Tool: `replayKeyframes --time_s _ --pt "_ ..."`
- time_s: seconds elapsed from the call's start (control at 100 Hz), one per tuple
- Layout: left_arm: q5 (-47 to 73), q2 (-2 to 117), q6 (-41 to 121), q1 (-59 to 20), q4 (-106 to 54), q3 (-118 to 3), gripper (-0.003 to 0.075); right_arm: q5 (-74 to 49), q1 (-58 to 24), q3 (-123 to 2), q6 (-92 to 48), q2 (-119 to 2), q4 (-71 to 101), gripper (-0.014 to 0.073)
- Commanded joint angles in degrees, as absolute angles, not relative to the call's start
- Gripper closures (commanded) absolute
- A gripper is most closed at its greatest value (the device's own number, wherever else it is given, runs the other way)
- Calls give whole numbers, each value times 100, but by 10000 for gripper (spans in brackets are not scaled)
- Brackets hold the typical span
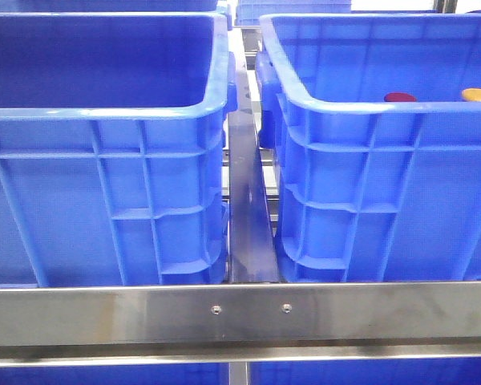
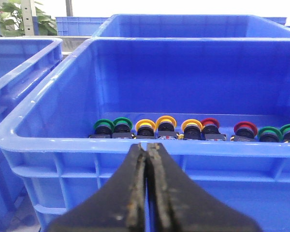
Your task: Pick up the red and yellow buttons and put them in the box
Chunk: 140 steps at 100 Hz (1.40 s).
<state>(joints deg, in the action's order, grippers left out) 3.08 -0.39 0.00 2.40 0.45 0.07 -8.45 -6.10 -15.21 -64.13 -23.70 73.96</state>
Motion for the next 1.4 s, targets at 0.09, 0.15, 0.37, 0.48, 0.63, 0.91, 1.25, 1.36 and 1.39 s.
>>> replayKeyframes --time_s 0.09,0.15,0.37,0.48,0.63,0.91,1.25,1.36,1.39 --pt "-102 -212 -71 194 42 306 740 -348 -646 -1386 -6424 -2034 7731 662" --pt "-102 -212 -71 194 42 306 740 -197 -594 -1318 -6424 -1803 7731 662" --pt "-102 -212 -71 194 42 306 740 -56 -384 -901 -6418 -916 7580 662" --pt "-102 -212 -71 194 42 306 740 -306 -204 -745 -6058 -622 6778 662" --pt "-102 -212 -71 194 42 306 740 -319 70 -666 -4768 -428 5317 662" --pt "-102 -212 -71 194 42 306 740 444 228 -250 -762 -407 1384 662" --pt "-102 -212 -71 194 42 306 740 922 566 75 706 -110 -310 662" --pt "-102 -212 -71 194 42 306 740 465 568 79 697 205 -310 662" --pt "-102 -212 -71 194 42 306 740 368 568 79 697 187 -310 662"
